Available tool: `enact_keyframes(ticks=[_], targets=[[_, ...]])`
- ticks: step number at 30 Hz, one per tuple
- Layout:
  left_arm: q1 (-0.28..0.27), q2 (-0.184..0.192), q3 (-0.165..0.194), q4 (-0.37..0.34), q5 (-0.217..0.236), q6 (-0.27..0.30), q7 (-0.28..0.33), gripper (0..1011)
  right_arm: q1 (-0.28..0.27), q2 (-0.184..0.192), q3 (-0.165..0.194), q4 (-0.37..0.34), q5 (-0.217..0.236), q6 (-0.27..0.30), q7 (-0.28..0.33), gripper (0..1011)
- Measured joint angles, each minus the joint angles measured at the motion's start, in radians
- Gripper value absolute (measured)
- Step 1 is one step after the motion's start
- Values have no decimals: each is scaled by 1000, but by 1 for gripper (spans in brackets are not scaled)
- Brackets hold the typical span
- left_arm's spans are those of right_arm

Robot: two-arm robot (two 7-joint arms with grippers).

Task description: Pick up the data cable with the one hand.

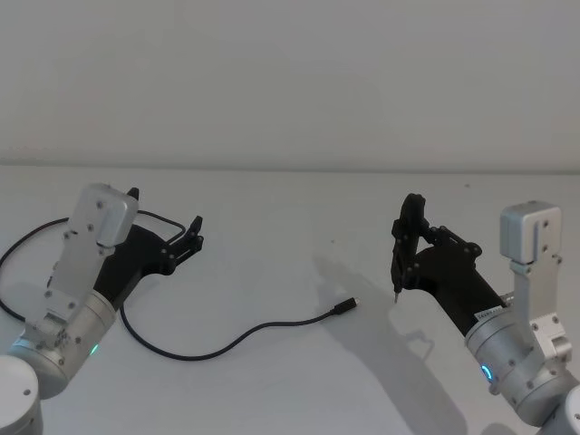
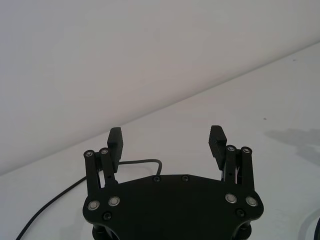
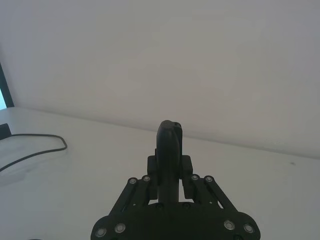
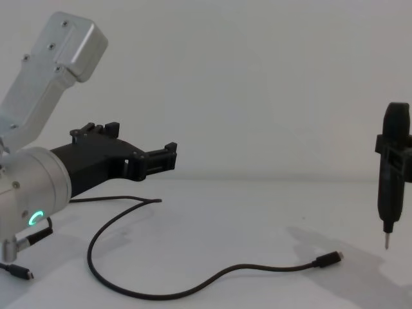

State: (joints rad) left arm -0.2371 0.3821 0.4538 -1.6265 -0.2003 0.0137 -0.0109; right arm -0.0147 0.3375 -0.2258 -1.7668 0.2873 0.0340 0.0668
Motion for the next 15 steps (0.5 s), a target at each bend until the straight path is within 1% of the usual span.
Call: enact_keyframes(ticks=[15], targets=[[0, 0, 1, 0, 0, 0, 0, 1001, 0, 0, 0, 0, 0, 0, 0, 274]])
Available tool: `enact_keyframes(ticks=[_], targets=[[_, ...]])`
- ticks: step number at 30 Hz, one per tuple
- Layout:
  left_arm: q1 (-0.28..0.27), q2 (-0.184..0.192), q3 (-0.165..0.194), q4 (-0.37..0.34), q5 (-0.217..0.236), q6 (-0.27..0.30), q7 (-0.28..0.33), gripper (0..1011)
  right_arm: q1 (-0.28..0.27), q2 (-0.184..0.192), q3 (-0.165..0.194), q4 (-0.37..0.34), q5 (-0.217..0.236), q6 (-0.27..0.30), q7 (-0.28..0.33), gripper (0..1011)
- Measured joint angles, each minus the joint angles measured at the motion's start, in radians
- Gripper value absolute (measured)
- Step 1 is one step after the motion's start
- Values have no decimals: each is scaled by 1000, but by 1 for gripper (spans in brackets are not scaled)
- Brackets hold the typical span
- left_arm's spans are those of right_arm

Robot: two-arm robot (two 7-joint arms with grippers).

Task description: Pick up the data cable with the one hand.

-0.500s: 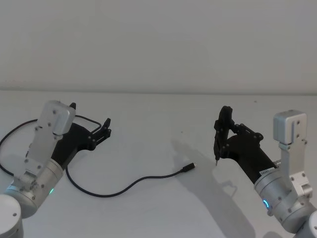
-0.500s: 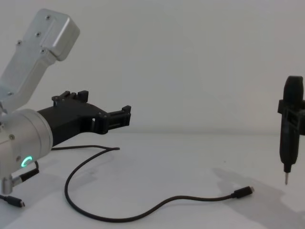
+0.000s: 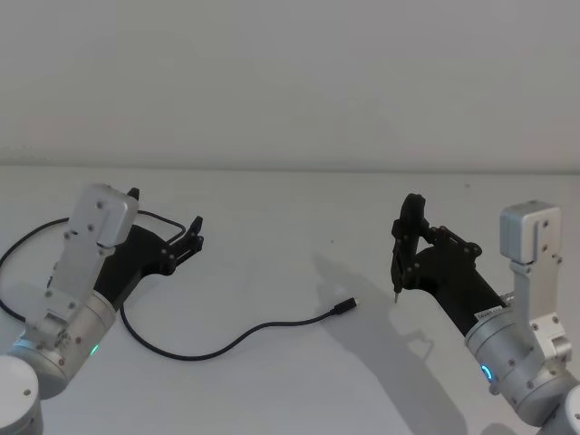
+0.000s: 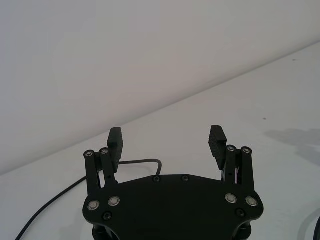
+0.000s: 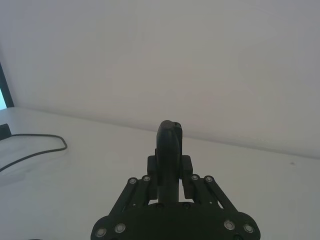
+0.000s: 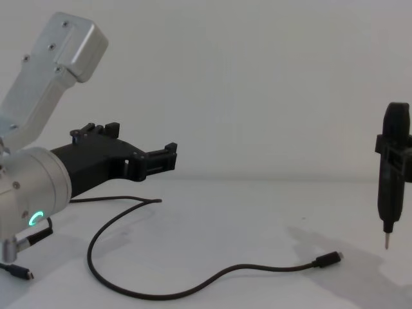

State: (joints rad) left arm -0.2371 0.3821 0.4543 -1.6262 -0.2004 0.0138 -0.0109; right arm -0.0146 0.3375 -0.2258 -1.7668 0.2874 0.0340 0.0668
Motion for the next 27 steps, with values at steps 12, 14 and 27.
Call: enact_keyframes(ticks=[12, 14, 27], targets=[[0, 0, 0, 0, 0, 0, 0, 1001, 0, 0, 0, 0, 0, 0, 0, 275], [0, 0, 0, 0, 0, 0, 0, 1001, 0, 0, 0, 0, 0, 0, 0, 275], [-32, -2, 9, 0, -27, 37, -70, 1002, 0, 0, 0, 0, 0, 0, 0, 274]])
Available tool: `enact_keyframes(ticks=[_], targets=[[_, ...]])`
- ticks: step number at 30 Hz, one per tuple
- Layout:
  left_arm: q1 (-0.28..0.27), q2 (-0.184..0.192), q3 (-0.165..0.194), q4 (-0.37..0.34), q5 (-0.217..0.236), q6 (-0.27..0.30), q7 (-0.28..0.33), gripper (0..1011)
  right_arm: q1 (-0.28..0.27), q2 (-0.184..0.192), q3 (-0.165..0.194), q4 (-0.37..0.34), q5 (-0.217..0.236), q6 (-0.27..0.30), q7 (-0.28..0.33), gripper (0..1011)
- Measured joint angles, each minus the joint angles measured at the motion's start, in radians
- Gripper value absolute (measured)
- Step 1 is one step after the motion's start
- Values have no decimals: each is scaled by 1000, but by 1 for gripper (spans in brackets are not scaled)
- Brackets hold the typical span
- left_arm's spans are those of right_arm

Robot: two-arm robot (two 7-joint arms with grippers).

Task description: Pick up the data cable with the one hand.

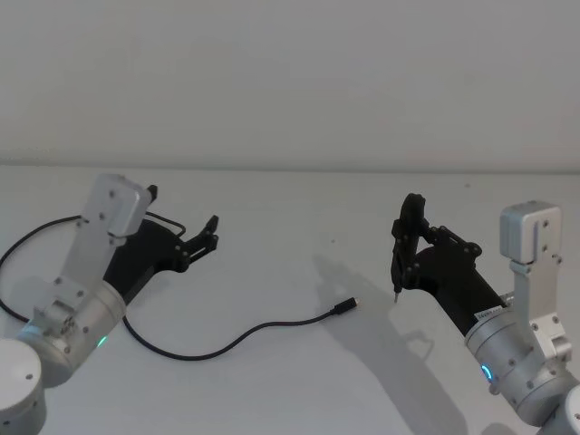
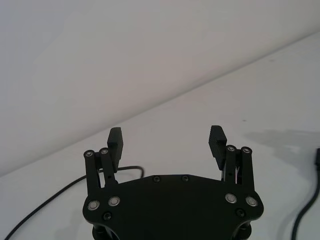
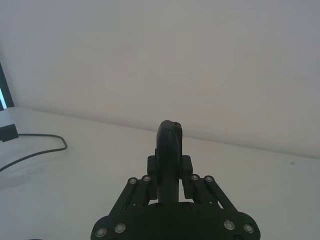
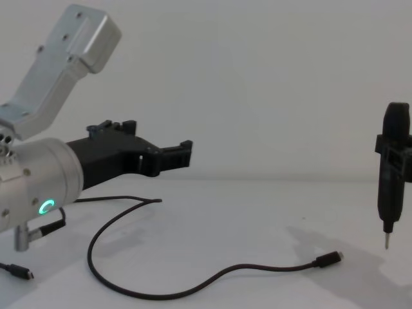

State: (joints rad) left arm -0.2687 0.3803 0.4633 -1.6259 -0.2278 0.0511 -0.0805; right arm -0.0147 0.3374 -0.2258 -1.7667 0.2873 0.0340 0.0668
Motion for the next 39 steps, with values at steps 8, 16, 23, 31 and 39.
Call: enact_keyframes(ticks=[8, 16, 23, 31, 39], targets=[[-42, 4, 19, 0, -35, 56, -92, 1001, 0, 0, 0, 0, 0, 0, 0, 274], [-92, 16, 42, 3, -70, 127, -202, 1001, 0, 0, 0, 0, 0, 0, 0, 275], [-155, 40, 78, 20, -97, 201, -324, 1001, 0, 0, 0, 0, 0, 0, 0, 274], [-230, 68, 131, 53, -105, 267, -453, 1001, 0, 0, 0, 0, 0, 0, 0, 275], [-319, 92, 211, 115, -83, 308, -579, 1001, 0, 0, 0, 0, 0, 0, 0, 275]])
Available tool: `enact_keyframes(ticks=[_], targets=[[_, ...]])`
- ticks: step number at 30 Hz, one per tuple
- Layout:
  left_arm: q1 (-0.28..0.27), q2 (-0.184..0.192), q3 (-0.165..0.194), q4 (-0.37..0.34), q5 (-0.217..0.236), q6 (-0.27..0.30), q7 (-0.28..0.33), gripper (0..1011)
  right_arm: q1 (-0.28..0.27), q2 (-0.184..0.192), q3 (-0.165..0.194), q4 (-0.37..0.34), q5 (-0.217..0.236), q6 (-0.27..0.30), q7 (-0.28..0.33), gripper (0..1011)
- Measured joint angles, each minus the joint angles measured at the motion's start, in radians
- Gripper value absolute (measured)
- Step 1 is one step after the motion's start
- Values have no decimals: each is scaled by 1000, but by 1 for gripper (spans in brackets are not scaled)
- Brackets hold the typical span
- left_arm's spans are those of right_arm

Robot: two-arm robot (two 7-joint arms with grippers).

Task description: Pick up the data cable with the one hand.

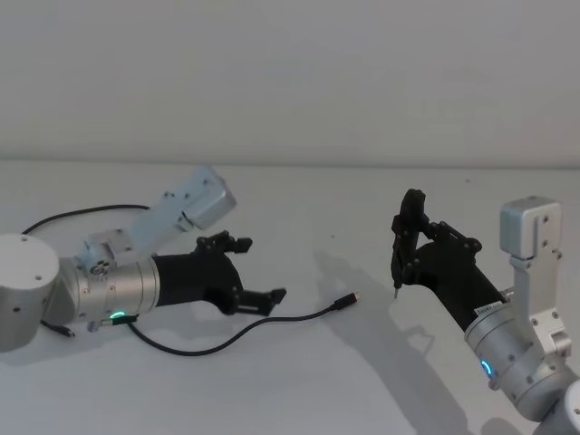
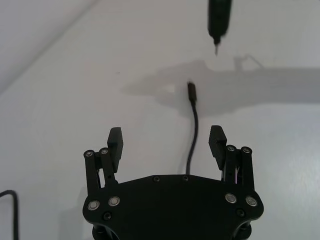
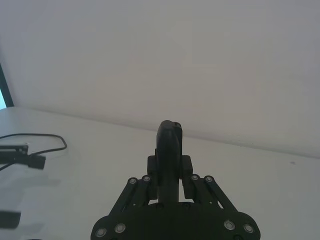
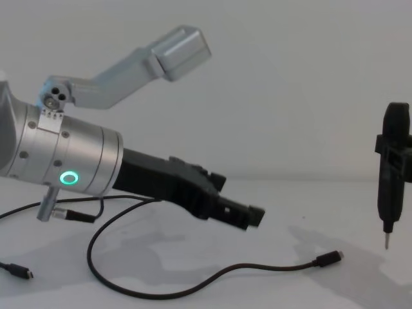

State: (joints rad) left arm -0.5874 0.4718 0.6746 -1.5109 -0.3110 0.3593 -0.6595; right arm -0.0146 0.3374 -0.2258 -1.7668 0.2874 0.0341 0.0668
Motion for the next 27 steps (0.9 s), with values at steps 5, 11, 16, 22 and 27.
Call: enact_keyframes(ticks=[5, 11, 16, 22, 27], targets=[[-34, 4, 35, 33, 13, 7, -45, 1001, 0, 0, 0, 0, 0, 0, 0, 274], [-59, 2, 61, 67, 18, 11, -76, 1001, 0, 0, 0, 0, 0, 0, 0, 275], [-70, -7, 73, 90, 16, 11, -86, 1002, 0, 0, 0, 0, 0, 0, 0, 274], [-81, -19, 86, 116, 9, 17, -98, 1002, 0, 0, 0, 0, 0, 0, 0, 275], [-88, -26, 95, 131, 2, 28, -104, 1002, 0, 0, 0, 0, 0, 0, 0, 275]])
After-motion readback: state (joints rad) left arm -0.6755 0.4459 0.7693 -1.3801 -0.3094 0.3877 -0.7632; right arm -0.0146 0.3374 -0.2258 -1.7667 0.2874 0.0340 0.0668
